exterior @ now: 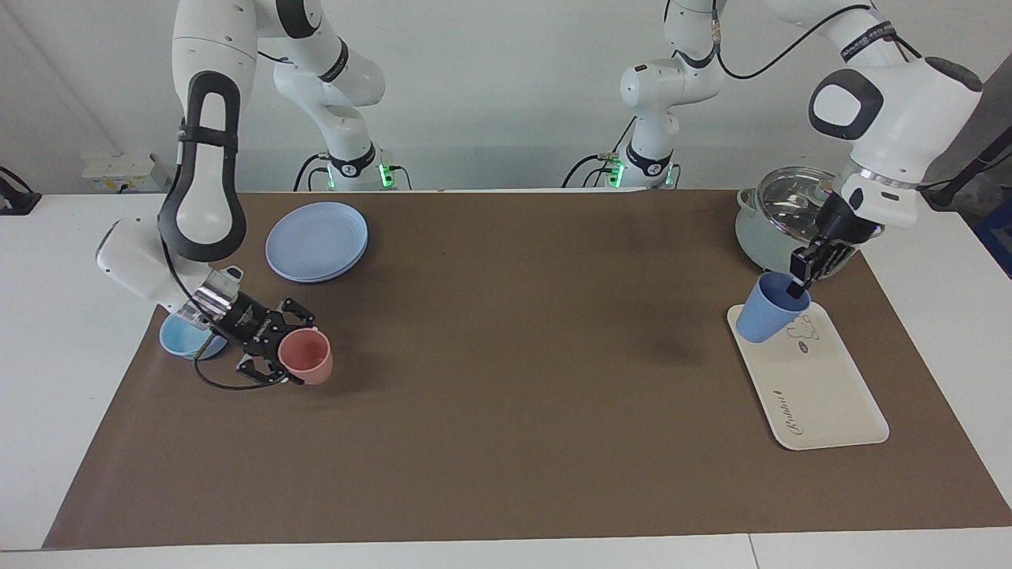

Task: Place cup on tray
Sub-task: 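Lower the blue cup onto the cream tray with the left gripper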

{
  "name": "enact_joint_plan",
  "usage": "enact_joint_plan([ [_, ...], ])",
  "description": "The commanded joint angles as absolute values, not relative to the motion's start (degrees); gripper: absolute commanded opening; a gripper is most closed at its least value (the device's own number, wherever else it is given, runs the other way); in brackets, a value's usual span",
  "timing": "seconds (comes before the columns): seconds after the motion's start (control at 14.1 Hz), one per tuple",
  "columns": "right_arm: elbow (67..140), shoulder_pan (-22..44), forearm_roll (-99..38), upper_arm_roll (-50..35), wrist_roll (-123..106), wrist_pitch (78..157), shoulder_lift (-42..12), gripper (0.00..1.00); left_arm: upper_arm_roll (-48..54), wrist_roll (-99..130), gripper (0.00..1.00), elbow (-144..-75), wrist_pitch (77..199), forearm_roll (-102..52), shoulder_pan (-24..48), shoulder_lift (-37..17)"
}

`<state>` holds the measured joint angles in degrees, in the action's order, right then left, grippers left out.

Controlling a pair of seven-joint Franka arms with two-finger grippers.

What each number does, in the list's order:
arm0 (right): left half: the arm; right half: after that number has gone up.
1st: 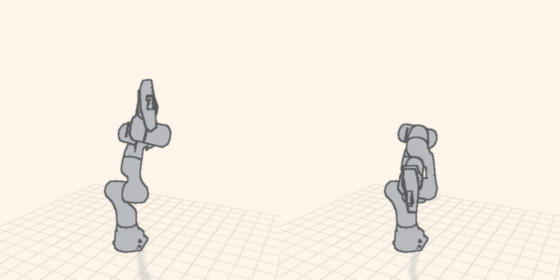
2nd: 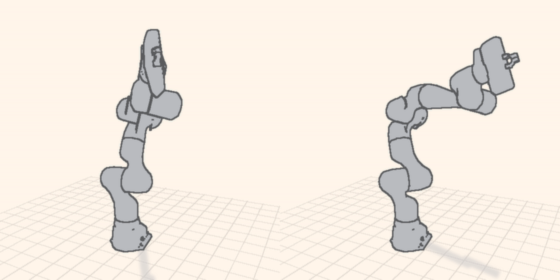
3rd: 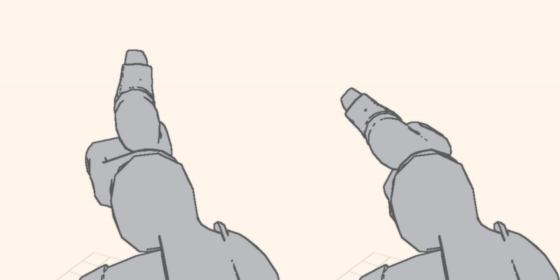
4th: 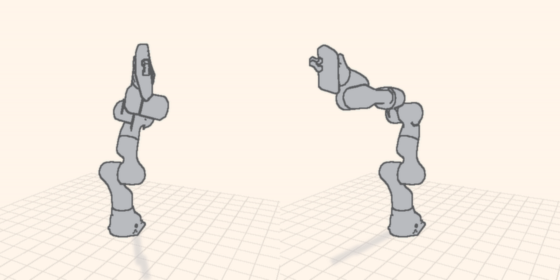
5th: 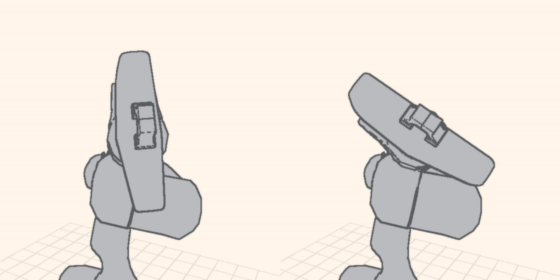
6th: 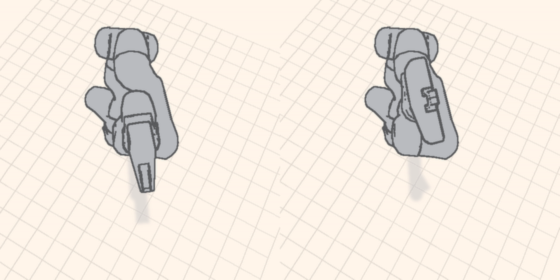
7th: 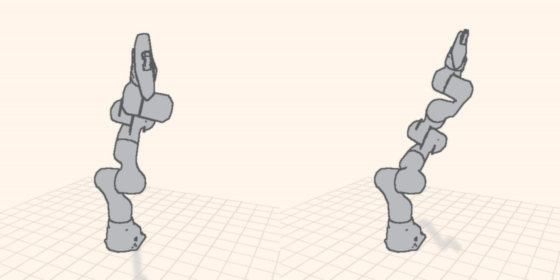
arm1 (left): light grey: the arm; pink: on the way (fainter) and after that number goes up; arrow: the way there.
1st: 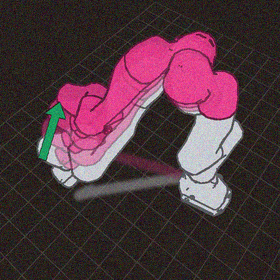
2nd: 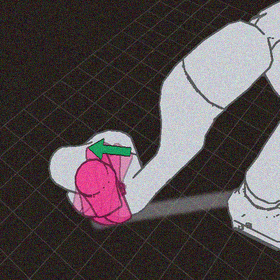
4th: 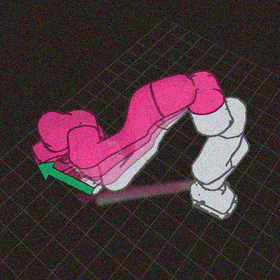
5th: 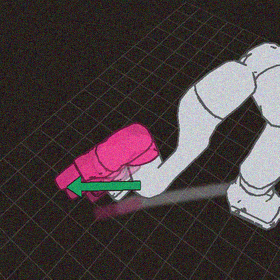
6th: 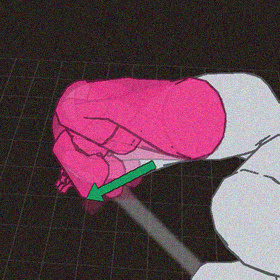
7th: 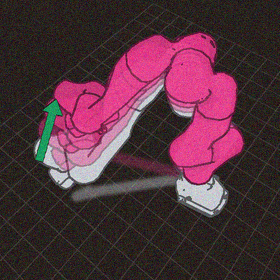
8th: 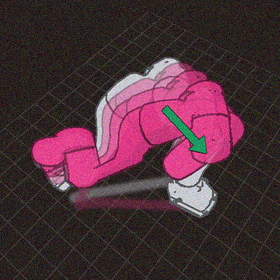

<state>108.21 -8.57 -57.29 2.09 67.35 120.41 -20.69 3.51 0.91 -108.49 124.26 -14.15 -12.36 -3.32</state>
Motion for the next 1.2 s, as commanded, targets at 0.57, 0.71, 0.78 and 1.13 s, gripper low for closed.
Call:
enact_joint_plan([
  [0.57, 111.44, -11.25, -66.08, 1.49, 52.21, 119.88, -22.76, 0.00, 4.31, -17.14, 1.00, -112.68, 134.74, -19.69, -20.83, -11.78],
  [0.71, 112.50, -10.99, -67.32, 1.49, 52.21, 120.06, -22.41, 0.00, 4.31, -17.23, 1.00, -111.54, 134.48, -19.60, -21.00, -11.52],
  [0.78, 112.67, -10.55, -67.32, 1.58, 52.29, 121.28, -22.41, 0.03, 4.31, -17.05, 1.00, -110.23, 133.17, -19.60, -20.92, -10.73],
  [1.13, 113.47, -9.58, -67.32, 1.58, 52.65, 124.01, -21.97, 0.87, 5.01, -16.61, 1.00, -104.24, 119.81, -10.76, -18.74, -4.58],
])
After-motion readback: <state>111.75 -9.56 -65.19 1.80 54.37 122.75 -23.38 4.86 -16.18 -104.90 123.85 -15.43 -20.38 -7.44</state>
